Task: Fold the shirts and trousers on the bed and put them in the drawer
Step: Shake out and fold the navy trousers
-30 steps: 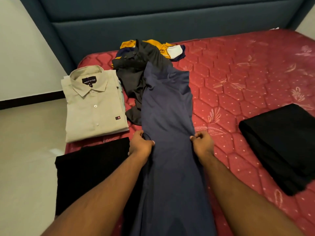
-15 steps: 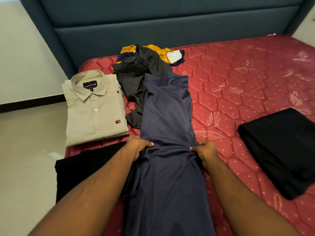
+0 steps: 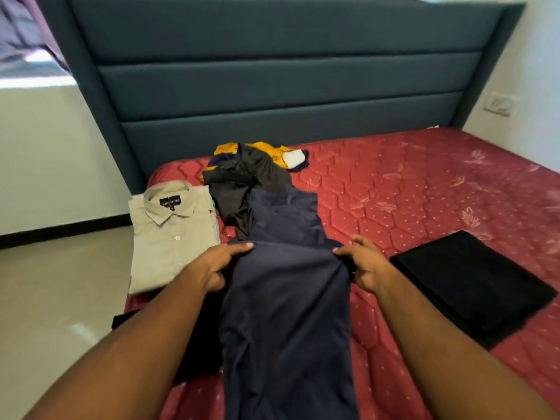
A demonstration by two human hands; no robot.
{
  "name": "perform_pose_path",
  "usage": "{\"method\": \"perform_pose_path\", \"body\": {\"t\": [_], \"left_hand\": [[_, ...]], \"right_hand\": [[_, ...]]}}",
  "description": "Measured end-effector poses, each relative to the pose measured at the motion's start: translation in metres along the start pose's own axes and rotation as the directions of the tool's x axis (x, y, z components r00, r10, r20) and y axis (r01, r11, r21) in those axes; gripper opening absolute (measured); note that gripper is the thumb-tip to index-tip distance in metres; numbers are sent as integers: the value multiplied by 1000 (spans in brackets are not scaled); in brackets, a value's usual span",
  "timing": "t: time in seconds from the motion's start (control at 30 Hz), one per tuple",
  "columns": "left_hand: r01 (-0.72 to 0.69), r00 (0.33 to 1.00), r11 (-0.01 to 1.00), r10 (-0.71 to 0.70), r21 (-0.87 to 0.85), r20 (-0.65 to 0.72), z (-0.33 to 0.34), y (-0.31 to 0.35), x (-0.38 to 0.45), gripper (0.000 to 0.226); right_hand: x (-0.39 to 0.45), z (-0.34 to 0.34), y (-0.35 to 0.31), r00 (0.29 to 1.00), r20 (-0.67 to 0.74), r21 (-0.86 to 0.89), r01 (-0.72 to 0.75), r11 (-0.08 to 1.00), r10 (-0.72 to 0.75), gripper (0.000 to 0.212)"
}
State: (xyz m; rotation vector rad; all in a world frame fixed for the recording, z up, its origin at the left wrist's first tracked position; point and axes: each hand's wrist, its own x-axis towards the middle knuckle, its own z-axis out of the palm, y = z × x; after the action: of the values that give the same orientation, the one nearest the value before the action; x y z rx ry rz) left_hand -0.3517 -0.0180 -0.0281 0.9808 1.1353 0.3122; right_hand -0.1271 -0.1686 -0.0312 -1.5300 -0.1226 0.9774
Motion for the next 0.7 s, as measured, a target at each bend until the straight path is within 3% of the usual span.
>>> {"method": "perform_pose_path", "body": {"t": [0.2,0.3,0.37,0.47,0.5,0.57,0.63,0.7], "left_hand": [[-226,974,972,224,65,33,-3,108,-108,21],[-323,946,938,322,129,27,0,151,-161,33],[-441,897,895,442,74,-2,4,174,-200,23],[-578,816,816,577,-24,-40,11,199,-242,13],[-615,788,788,613,-37,-56,12,205,-255,11],[-638,770,769,636,-43,-58,16,211,-272,10],[-625,780,780,624,-32,-44,22,210,-287,9],[-609,793,793,608,-26,-38,27,207,-298,11]], "right_hand": [[-99,19,-128,920,197,108,322,941,-338,49],[-149,25,-177,847,201,123,477,870,-493,39],[-179,25,-207,805,135,186,552,813,-578,25],[-202,19,-239,854,55,284,483,828,-517,3],[-211,15,-245,882,90,223,435,872,-463,8],[-223,7,-249,923,243,-116,333,936,-298,21],[-236,4,-244,916,353,-350,316,882,-188,21],[-245,5,-241,874,330,-248,444,861,-356,13]]}}
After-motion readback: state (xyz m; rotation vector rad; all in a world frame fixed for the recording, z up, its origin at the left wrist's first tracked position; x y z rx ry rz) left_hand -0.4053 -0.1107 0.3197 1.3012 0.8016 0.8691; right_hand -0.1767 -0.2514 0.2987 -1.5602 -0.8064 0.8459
